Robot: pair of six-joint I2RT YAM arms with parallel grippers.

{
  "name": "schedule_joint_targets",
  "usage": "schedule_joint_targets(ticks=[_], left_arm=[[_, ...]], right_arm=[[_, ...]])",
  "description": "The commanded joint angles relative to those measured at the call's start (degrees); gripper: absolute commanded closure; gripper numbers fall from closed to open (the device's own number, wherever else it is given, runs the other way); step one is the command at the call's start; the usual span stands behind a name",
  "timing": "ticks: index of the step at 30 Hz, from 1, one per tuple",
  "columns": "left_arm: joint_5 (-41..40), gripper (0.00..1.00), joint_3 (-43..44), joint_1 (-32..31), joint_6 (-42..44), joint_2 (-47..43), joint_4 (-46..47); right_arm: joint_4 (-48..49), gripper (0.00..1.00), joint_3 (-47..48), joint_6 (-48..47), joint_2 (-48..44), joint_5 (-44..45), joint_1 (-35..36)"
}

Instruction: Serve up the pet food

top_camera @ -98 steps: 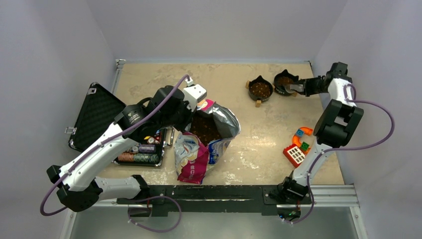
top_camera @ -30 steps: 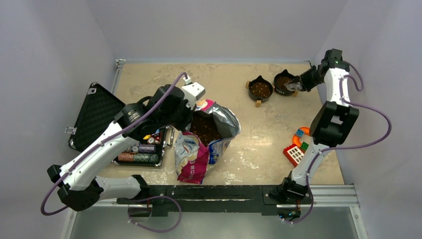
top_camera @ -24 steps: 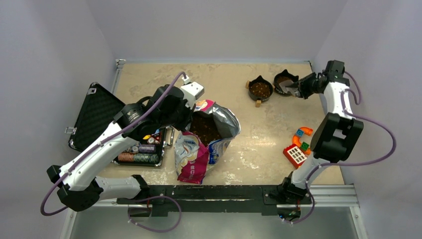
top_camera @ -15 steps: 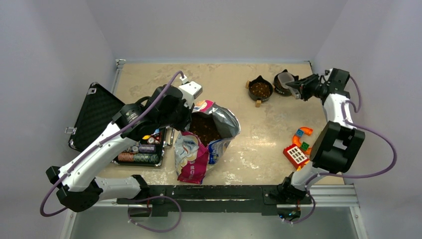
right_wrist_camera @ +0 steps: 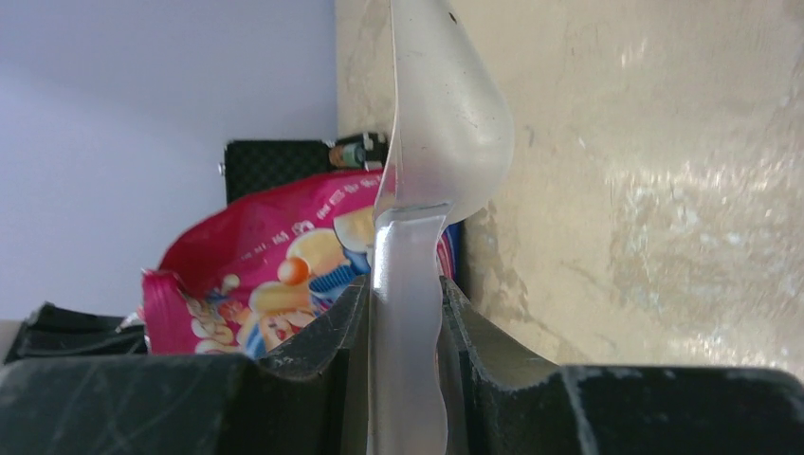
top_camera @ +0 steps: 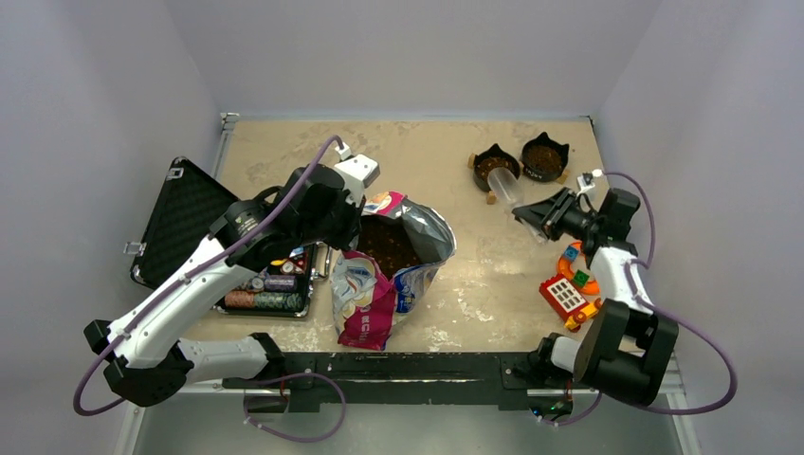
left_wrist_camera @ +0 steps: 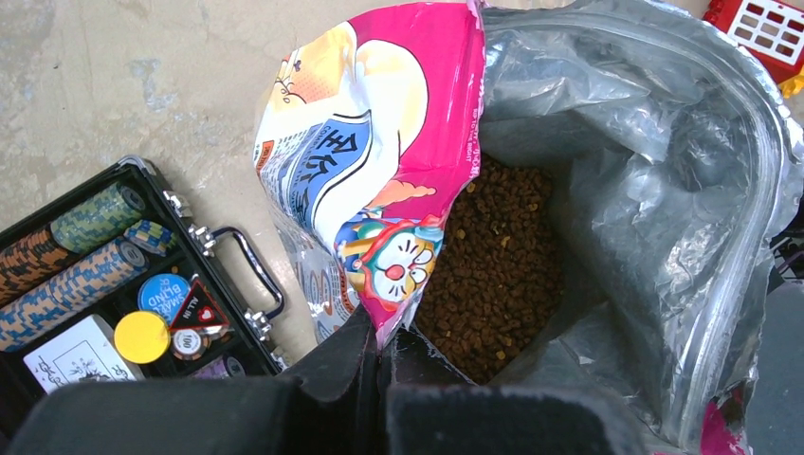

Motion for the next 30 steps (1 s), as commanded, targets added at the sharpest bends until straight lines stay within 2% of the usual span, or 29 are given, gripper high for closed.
schedule_joint_targets(ticks=[1, 3, 9, 15, 17, 21, 24, 28, 30], left_arm=[[0.0, 1.0, 3.0, -0.1, -3.1, -4.6, 8.6], [-0.3, 1.0, 2.8, -0.1, -4.3, -4.9, 8.5], [-0.6, 1.0, 2.3, -0.1, -8.9, -6.0, 7.4], [-0.9, 1.0, 2.3, -0.1, -11.1, -7.3, 5.0], [-0.4, 1.0, 2.9, -0.1, -10.5, -7.0, 4.6], [0.5, 1.0, 2.7, -0.1, -12.9, -6.8, 4.7], [2.5, 1.0, 2.5, -0.1, -13.7, -7.0, 4.6], [2.3, 1.0, 3.1, -0.1, -12.7, -7.2, 3.0], [2.4, 1.0, 3.2, -0.1, -12.2, -7.4, 2.5]], right_arm=[[2.5, 1.0, -8.2, -0.9, -1.4, -0.5, 3.4], [4.7, 1.0, -12.0, 0.2, -2.1, 0.9, 5.7], [-13.2, 1.0, -11.9, -7.4, -5.2, 18.5, 7.4], [-17.3, 0.96, -10.4, -10.5, -10.0, 29.6, 7.4], [-15.8, 0.9, -11.6, -10.8, -10.1, 30.5, 7.5], [-16.2, 0.65, -12.5, -11.3, -8.0, 29.7, 8.0], [-17.6, 0.47, -13.1, -11.0, -10.1, 29.3, 9.3], [-23.0, 0.3, -10.1, -10.5, -15.8, 34.0, 12.1], [-26.0, 0.28, -6.8, -10.9, -17.9, 37.4, 13.2]])
